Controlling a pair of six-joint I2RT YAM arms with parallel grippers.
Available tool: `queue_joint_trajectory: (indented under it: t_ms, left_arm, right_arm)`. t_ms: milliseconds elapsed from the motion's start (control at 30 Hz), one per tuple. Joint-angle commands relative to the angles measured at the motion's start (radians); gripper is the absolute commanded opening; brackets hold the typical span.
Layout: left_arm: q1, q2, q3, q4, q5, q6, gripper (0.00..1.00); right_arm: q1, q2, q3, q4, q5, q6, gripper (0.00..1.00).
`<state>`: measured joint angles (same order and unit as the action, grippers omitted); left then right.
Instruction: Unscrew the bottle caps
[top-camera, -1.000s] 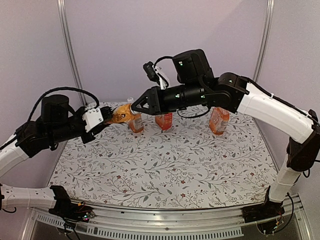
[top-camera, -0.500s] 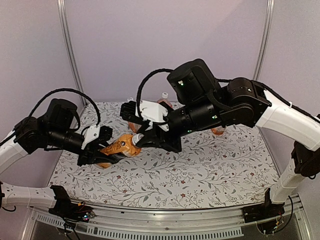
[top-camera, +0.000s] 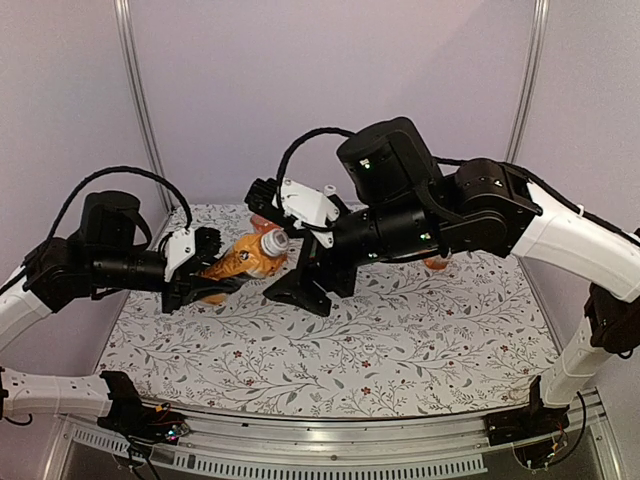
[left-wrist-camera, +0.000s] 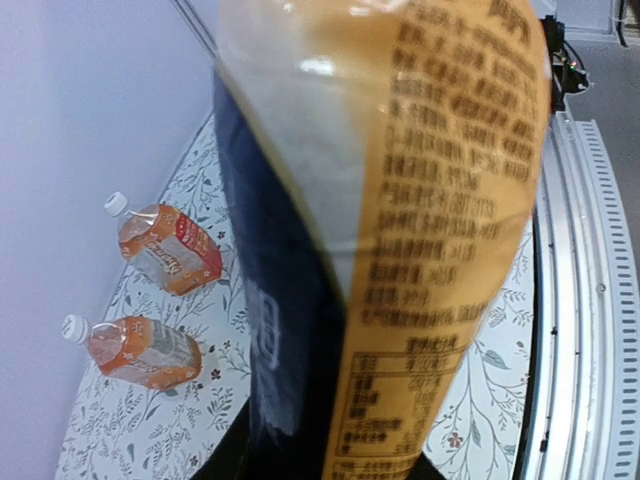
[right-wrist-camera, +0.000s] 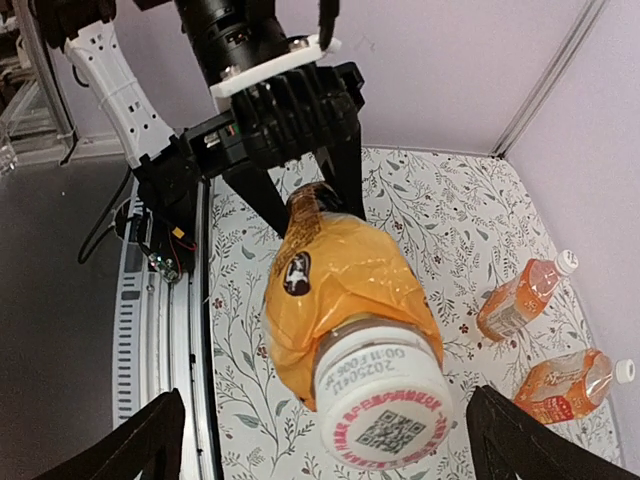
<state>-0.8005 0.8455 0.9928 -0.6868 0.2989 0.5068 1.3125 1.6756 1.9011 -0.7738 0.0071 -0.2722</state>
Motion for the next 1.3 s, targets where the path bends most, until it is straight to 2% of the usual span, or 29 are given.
queue_joint_trajectory:
  t_ms: [0, 67, 200, 467, 600, 833, 933, 967, 1100, 1200, 1267]
  left_arm:
    - [-0.014, -0.009, -0.055, 0.163, -0.224, 0.073, 0.01]
    - [-0.014, -0.006, -0.074, 0.203, -0.283, 0.110, 0.01]
    - [-0.014, -0.007, -0.089, 0.252, -0.376, 0.139, 0.01]
    - [-0.015, -0.032, -0.112, 0.277, -0.392, 0.168, 0.02]
    - [-0.017, -0.033, -0.115, 0.279, -0.391, 0.168, 0.02]
    - [-0.017, -0.033, -0.116, 0.279, -0.399, 0.170, 0.02]
    - [-0.017, -0.033, -0.116, 0.280, -0.401, 0.172, 0.02]
    - [-0.017, -0.033, -0.117, 0.279, -0.400, 0.173, 0.02]
    - [-0.019, -0.033, -0.112, 0.261, -0.373, 0.161, 0.02]
    - [-0.019, -0.032, -0.092, 0.195, -0.311, 0.126, 0.02]
    - [-0.019, -0.033, -0.078, 0.131, -0.227, 0.108, 0.02]
  right_arm:
    - [-0.027, -0.034, -0.011, 0.091, 0.069, 0.336, 0.99]
    - [-0.054, -0.022, -0.004, 0.092, 0.083, 0.508, 0.99]
    - [-0.118, -0.010, -0.001, 0.109, 0.065, 0.734, 0.95]
    - [-0.145, 0.027, 0.034, 0.137, 0.017, 0.820, 0.87]
    - [-0.144, 0.052, 0.052, 0.143, -0.038, 0.823, 0.77]
    - [-0.145, 0.064, 0.056, 0.140, -0.085, 0.823, 0.47]
    - [-0.144, 0.065, 0.053, 0.140, -0.090, 0.822, 0.30]
    - [-0.145, 0.065, 0.053, 0.140, -0.090, 0.819, 0.20]
    - [-0.144, 0.069, 0.053, 0.141, -0.134, 0.753, 0.03]
    - [-0.121, 0.068, 0.053, 0.117, -0.168, 0.643, 0.00]
    - [-0.083, 0.049, 0.039, 0.076, -0.119, 0.447, 0.00]
